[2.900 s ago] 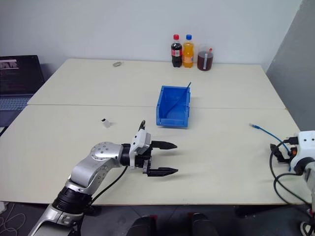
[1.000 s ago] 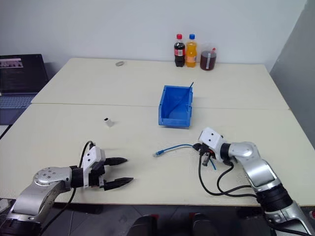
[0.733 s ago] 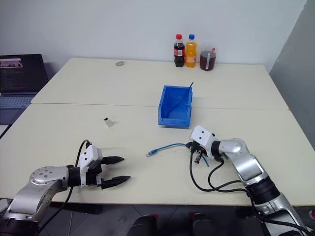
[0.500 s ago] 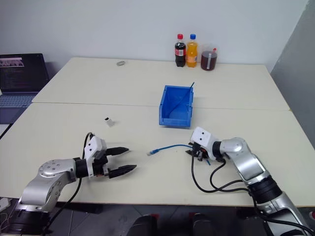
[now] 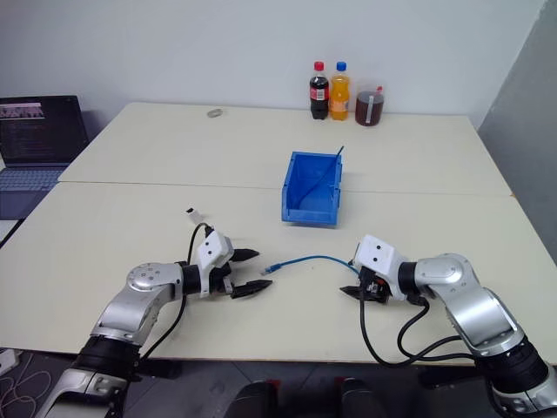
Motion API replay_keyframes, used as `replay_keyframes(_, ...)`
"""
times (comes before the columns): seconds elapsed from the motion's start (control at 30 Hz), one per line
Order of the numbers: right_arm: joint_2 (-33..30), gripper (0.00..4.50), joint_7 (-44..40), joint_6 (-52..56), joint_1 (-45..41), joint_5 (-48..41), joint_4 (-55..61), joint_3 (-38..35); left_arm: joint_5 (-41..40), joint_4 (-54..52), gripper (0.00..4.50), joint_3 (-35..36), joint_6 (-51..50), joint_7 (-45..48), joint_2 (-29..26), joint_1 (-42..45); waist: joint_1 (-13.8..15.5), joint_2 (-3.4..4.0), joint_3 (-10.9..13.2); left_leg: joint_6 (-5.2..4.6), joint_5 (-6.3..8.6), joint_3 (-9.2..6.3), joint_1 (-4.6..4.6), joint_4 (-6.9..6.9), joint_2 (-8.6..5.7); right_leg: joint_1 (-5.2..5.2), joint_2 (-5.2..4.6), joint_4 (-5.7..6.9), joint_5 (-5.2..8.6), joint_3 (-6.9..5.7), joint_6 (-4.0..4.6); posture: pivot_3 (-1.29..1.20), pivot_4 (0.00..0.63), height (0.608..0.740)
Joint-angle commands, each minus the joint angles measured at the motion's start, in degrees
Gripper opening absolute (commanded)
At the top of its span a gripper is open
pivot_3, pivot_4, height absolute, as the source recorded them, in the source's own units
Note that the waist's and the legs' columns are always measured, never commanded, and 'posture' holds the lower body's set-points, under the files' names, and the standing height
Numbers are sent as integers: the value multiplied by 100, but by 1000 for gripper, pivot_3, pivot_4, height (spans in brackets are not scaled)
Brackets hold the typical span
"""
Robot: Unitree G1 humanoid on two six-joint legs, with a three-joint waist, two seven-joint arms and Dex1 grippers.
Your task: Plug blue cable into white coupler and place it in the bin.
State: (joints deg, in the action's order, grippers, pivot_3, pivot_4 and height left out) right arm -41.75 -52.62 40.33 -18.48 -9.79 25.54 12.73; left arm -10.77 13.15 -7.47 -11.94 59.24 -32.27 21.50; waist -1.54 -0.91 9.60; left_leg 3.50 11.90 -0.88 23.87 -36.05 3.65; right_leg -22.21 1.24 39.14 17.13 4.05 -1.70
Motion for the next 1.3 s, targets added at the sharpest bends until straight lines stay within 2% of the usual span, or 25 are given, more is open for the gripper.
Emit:
replay_keyframes(0.03, 6, 3010, 178, 102, -14, -108, 318, -219, 160, 103, 3450, -224, -38, 129, -6, -25, -1, 0, 0, 0, 0, 0, 0, 0, 0, 0, 0, 0, 0, 0, 0, 0, 150, 740)
replay_keyframes(0.3, 13, 3010, 384, 171, -83, -195, 396, -320, 209, 29, 1763, -339, -135, 332, -154, -148, -13, 0, -1, 0, 0, 1, 0, 2, 0, -1, 0, -2, 0, 1, 0, 0, 150, 740)
replay_keyframes(0.53, 174, 3010, 580, 175, -145, -303, 397, -422, 93, -197, 271, -360, -193, 345, -48, -326, -14, 1, -2, 0, 0, 1, 0, 2, 1, 0, 0, -2, 1, 1, 1, 0, 150, 740)
replay_keyframes(0.77, 635, 3010, 718, 573, 356, -1140, 838, -770, -632, -641, 181, 305, -258, 68, 398, -277, 14, 0, -3, 0, 0, -3, 3, 0, -1, 1, -1, -3, 0, -2, 1, 0, 150, 740)
replay_keyframes(0.93, 1385, 3010, 1207, 1348, 742, -2108, 1214, -1153, -1623, -1622, 180, 651, -1239, 67, 502, -184, -14, -15, 6, 0, 0, -10, 9, 1, 3, -2, 2, -1, 0, -5, 1, 0, 150, 740)
replay_keyframes(1.07, 2246, 3010, 1969, 1751, 625, -2611, 935, -1625, -2457, -2324, 180, 885, -2027, -9, 484, -131, -48, -15, 6, 0, 0, -13, 3, 1, 4, -1, 5, 7, 1, -4, 0, 0, 150, 740)
replay_keyframes(1.3, 2798, 3010, 2531, 2155, 170, -3273, 661, -1983, -2925, -2679, 170, 1025, -2579, -305, 451, -121, -37, -14, 6, 0, 0, -12, 2, 2, 3, -2, 6, 6, 1, -3, 0, 0, 150, 740)
